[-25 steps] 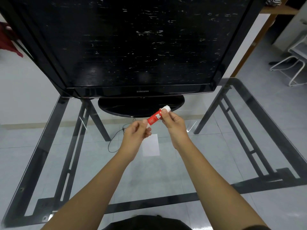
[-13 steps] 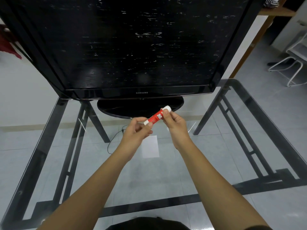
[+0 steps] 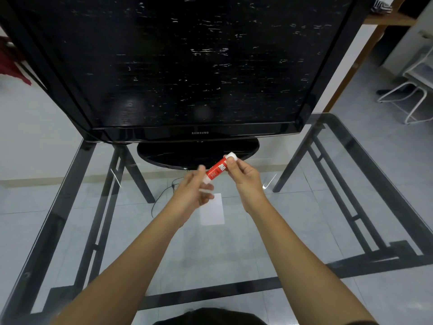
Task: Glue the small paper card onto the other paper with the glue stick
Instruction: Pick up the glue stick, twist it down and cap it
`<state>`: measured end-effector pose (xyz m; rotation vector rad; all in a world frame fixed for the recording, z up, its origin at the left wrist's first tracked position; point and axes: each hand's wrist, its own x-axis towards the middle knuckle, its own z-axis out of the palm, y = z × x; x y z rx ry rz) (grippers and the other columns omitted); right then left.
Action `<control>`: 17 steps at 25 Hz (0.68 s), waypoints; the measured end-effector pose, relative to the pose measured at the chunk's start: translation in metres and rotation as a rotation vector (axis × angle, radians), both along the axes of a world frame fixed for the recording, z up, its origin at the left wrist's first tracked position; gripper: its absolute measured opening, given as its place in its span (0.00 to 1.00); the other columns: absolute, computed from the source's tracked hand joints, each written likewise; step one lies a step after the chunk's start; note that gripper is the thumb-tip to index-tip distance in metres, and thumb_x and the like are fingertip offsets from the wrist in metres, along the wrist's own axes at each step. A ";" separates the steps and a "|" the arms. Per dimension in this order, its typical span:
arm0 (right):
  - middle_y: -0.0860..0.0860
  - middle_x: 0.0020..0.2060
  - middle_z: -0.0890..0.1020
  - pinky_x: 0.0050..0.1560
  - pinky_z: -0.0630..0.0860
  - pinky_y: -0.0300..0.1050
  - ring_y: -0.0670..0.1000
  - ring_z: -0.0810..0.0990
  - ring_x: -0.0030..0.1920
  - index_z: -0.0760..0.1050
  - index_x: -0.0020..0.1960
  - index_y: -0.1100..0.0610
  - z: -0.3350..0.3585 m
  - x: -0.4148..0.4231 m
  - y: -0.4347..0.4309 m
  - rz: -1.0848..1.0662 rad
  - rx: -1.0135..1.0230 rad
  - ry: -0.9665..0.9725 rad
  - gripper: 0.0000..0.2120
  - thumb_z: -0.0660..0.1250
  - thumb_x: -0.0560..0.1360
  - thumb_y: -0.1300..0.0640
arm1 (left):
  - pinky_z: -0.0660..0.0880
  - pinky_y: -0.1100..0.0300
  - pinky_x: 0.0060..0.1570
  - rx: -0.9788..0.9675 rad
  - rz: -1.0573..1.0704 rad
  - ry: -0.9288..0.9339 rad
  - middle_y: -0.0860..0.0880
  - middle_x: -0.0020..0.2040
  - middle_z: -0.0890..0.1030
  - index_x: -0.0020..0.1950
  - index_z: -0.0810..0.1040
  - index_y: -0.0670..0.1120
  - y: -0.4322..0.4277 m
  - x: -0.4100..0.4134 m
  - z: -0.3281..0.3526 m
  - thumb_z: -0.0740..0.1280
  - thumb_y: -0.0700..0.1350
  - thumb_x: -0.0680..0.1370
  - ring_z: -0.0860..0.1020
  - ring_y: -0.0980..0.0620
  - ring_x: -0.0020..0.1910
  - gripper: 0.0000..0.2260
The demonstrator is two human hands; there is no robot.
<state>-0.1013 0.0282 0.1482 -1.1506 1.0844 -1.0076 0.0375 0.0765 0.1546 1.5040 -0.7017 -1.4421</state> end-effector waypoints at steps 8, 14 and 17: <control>0.42 0.42 0.84 0.62 0.71 0.41 0.43 0.80 0.53 0.82 0.45 0.44 0.004 0.001 -0.004 0.033 -0.028 -0.033 0.10 0.65 0.72 0.41 | 0.69 0.66 0.27 -0.066 -0.031 0.096 0.51 0.26 0.72 0.42 0.76 0.44 0.002 -0.002 0.001 0.58 0.60 0.77 0.68 0.57 0.23 0.20; 0.43 0.41 0.84 0.44 0.73 0.27 0.41 0.81 0.49 0.81 0.46 0.47 0.003 -0.002 -0.003 -0.018 -0.002 -0.013 0.09 0.64 0.74 0.44 | 0.74 0.67 0.31 0.014 -0.095 0.040 0.50 0.34 0.80 0.46 0.78 0.44 -0.001 -0.001 0.011 0.59 0.60 0.77 0.77 0.56 0.29 0.20; 0.45 0.41 0.84 0.38 0.71 0.22 0.40 0.81 0.46 0.80 0.45 0.49 0.001 -0.005 -0.006 -0.041 -0.019 0.017 0.09 0.66 0.73 0.45 | 0.73 0.65 0.47 -0.348 -0.097 -0.695 0.55 0.52 0.79 0.62 0.73 0.48 0.001 -0.004 0.005 0.65 0.57 0.74 0.78 0.58 0.46 0.20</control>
